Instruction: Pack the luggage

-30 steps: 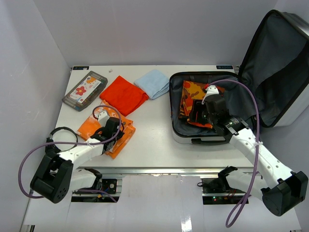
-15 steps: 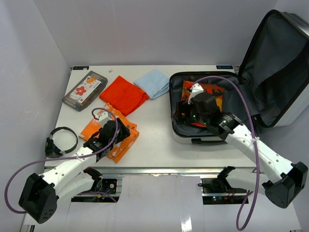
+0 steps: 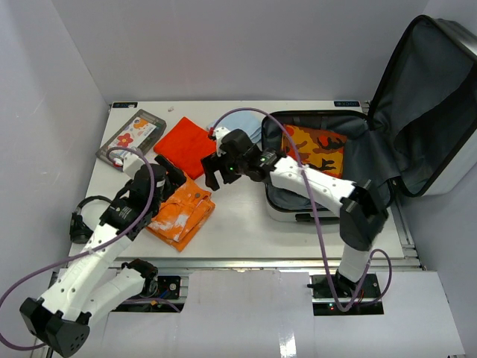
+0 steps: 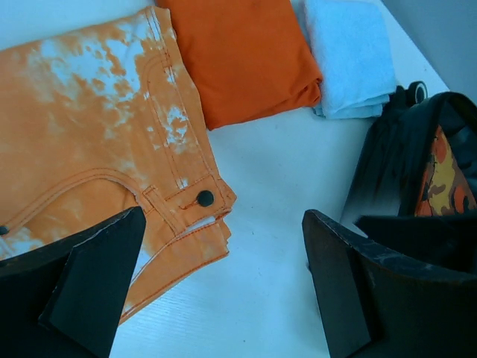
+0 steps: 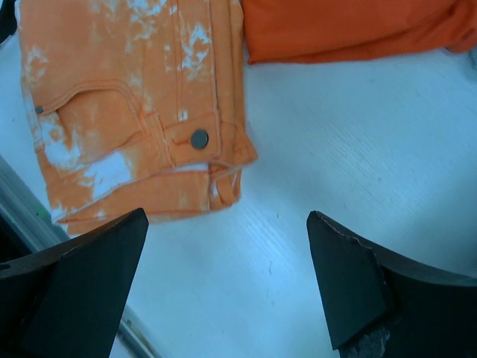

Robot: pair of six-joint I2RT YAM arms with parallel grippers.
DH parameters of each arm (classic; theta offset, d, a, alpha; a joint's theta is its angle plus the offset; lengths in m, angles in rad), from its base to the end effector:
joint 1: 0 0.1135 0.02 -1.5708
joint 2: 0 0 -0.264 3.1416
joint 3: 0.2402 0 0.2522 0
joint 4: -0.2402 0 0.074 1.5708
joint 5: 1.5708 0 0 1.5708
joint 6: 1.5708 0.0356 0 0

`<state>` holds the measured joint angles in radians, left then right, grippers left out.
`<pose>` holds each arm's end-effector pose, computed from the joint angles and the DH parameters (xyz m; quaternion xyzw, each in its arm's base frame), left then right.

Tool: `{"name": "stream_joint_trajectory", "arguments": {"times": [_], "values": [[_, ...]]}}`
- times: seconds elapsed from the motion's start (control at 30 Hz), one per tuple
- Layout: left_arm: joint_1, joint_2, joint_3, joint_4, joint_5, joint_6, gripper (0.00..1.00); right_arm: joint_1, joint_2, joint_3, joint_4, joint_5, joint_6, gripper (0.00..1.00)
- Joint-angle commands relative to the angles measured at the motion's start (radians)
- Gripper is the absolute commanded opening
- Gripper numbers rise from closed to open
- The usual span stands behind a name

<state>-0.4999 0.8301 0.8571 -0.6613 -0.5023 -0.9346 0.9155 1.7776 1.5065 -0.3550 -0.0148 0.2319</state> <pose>0.1573 -0.0664 0.3126 -0.2959 0.8198 -0.1202 0.4752 0.2525 0.3294 0.2999 -0.3016 0.8378 0.2525 0.3786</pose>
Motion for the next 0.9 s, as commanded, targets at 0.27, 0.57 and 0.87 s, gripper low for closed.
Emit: {"name": "stream_joint_trajectory", "arguments": {"times": [0.27, 0.57, 0.87], "values": [[0.006, -0.23, 0.113, -0.127, -0.199, 0.072, 0.98, 0.008, 0.391, 0.288, 0.06, -0.147, -0.04, 0.93], [0.006, -0.265, 0.053, -0.044, -0.166, 0.147, 0.98, 0.04, 0.499, 0.275, 0.082, -0.149, -0.065, 0.93], [0.006, -0.208, 0.026, -0.001, -0.112, 0.155, 0.98, 0.088, 0.505, 0.151, 0.143, -0.165, -0.064, 0.98]]}}
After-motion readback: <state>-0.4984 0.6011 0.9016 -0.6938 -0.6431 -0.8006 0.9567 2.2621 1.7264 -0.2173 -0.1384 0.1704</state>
